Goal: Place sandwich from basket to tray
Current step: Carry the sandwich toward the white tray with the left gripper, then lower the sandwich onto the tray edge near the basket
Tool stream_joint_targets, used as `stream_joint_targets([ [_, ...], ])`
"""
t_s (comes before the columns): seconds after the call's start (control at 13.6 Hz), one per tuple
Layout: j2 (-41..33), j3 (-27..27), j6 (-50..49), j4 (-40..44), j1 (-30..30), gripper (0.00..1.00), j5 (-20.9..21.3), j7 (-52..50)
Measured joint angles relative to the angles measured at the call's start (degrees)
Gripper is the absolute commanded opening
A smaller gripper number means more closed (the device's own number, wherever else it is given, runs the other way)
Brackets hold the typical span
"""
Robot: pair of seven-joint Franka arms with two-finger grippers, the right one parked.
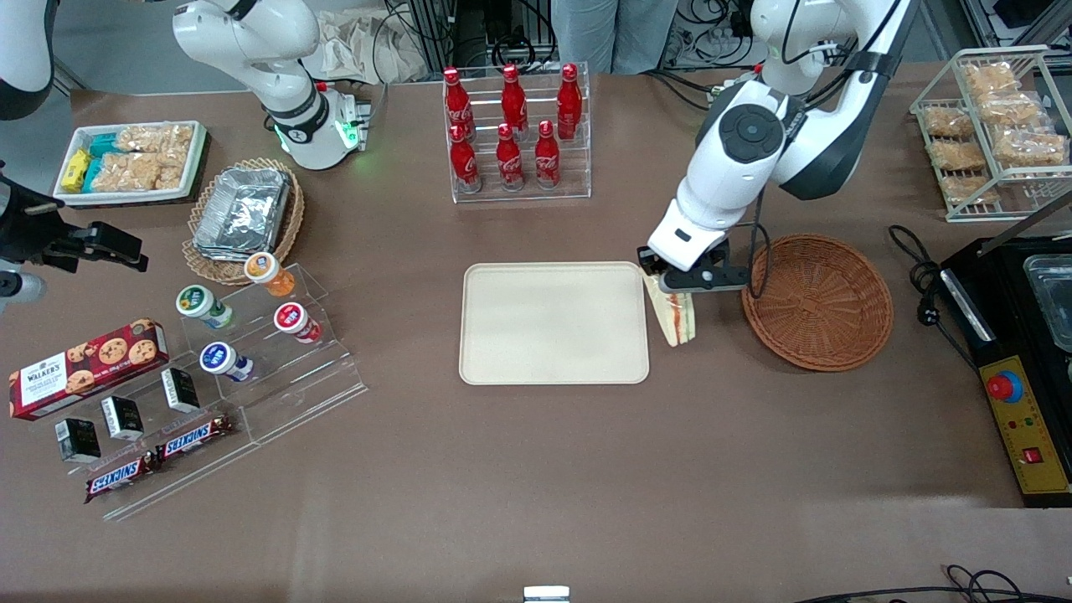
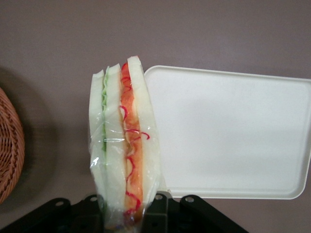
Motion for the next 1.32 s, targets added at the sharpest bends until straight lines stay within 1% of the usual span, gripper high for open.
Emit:
stream_joint_targets([
  [0.15,1.68,-0.69,0.15,0.09,-0.53,0.00,2.33,0.00],
  [0.95,10.72,-0.72,5.05,0.37,-2.99,0.00,6.94,-0.04],
  [1.17,13.39,-0.72,5.72,0.37,-3.51,0.00,10.11,-0.09],
  [1.32,14.99,-0.71,5.94,0.38,-3.61,0.00,11.33,-0.12],
])
